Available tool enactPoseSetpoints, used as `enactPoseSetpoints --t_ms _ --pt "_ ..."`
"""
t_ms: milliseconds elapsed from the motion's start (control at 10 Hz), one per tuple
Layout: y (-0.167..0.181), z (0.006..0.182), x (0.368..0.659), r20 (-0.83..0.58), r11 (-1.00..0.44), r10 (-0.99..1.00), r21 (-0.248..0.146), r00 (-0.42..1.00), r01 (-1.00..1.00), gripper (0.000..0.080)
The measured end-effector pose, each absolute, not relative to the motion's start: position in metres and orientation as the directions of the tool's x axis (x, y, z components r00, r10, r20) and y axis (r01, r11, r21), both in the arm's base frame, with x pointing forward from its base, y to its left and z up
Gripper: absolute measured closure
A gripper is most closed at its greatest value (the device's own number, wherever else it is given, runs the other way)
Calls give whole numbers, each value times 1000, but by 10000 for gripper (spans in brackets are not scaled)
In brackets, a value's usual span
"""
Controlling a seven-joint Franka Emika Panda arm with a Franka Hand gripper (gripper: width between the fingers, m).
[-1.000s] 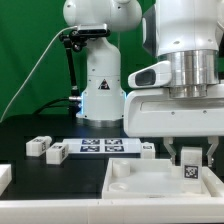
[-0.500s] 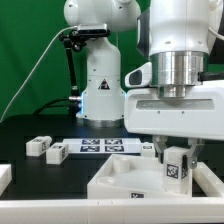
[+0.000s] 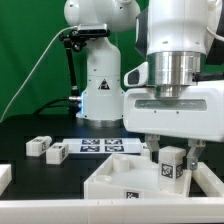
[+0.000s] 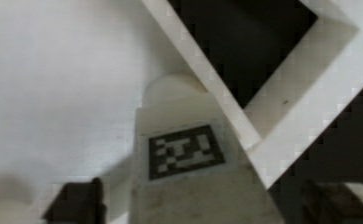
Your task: Assemble one leg
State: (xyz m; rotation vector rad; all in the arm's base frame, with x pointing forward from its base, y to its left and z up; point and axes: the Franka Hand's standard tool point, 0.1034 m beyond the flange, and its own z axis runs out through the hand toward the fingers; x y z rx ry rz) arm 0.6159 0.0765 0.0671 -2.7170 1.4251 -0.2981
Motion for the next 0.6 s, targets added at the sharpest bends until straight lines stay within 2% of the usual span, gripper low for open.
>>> enactPoseSetpoints --t_ms 100,600 --pt "77 67 616 143 -571 -820 -141 554 -809 170" --pt "77 67 616 143 -571 -820 -141 554 -809 151"
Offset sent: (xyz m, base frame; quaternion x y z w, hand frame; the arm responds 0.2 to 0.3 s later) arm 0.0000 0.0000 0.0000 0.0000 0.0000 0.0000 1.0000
